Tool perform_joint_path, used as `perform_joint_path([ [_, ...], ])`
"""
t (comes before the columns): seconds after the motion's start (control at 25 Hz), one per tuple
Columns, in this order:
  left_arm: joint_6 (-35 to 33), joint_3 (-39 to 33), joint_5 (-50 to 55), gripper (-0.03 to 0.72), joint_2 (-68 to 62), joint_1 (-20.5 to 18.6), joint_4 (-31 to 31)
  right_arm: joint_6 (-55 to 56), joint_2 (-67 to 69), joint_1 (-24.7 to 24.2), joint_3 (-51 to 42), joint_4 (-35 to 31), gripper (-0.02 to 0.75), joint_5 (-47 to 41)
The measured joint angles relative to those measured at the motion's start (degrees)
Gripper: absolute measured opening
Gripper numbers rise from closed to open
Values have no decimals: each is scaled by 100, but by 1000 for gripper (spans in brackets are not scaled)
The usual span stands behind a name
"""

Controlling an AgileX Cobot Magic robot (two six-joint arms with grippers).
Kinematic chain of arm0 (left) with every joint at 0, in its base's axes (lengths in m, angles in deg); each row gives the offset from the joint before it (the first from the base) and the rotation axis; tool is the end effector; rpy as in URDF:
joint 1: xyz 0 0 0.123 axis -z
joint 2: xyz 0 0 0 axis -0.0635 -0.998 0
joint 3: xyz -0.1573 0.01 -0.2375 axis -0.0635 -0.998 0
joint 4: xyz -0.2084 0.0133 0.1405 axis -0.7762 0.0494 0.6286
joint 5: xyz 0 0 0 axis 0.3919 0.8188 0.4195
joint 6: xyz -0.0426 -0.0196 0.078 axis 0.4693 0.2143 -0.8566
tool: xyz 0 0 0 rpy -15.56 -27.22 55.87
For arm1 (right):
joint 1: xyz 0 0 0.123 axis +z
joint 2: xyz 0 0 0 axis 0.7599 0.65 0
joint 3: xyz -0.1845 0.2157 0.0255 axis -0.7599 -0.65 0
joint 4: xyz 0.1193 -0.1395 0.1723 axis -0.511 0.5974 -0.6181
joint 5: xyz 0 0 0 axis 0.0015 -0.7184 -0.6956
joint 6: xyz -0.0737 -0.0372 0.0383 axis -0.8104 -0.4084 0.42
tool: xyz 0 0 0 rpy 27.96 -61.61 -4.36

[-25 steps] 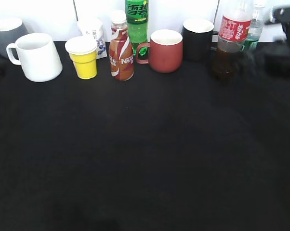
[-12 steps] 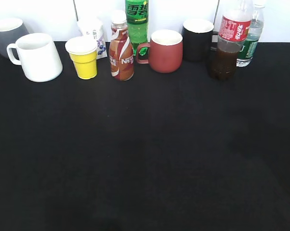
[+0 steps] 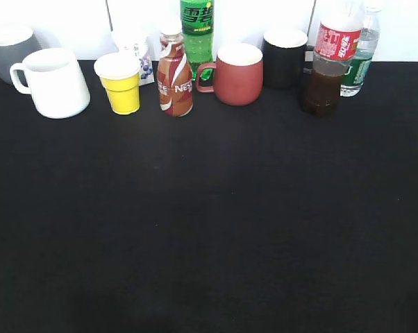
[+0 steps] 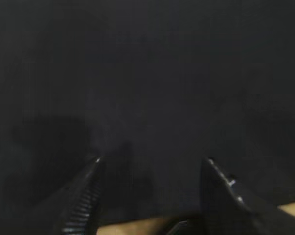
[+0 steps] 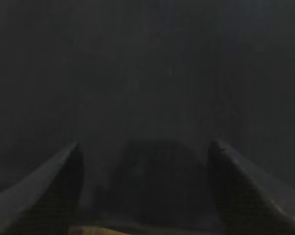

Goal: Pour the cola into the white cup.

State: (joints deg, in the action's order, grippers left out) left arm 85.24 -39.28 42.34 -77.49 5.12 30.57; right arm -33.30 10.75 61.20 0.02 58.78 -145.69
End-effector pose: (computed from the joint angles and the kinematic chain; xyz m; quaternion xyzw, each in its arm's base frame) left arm 0.0171 -0.0057 0.2843 0.0446 0.9224 -0.0583 0.3793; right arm 0.0129 0.0076 0.2861 -0.0703 0.8772 0.0888 0.4667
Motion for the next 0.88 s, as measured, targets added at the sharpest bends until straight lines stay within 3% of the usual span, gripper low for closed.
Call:
perform_joint_path([
  [0.16, -4, -284, -775, 458, 0, 0, 44, -15, -13, 0, -159, 39, 591, 102],
  [0.72, -17, -293, -846, 464, 76, 0, 44, -20, -18, -9, -159, 46, 591, 114],
  [0.8, -17, -293, -846, 463, 312, -184, 44, -20, -89, -258, -159, 40, 591, 114],
  [0.88, -17, -293, -846, 463, 695, -525, 42, -20, -298, -1084, -159, 28, 591, 114],
])
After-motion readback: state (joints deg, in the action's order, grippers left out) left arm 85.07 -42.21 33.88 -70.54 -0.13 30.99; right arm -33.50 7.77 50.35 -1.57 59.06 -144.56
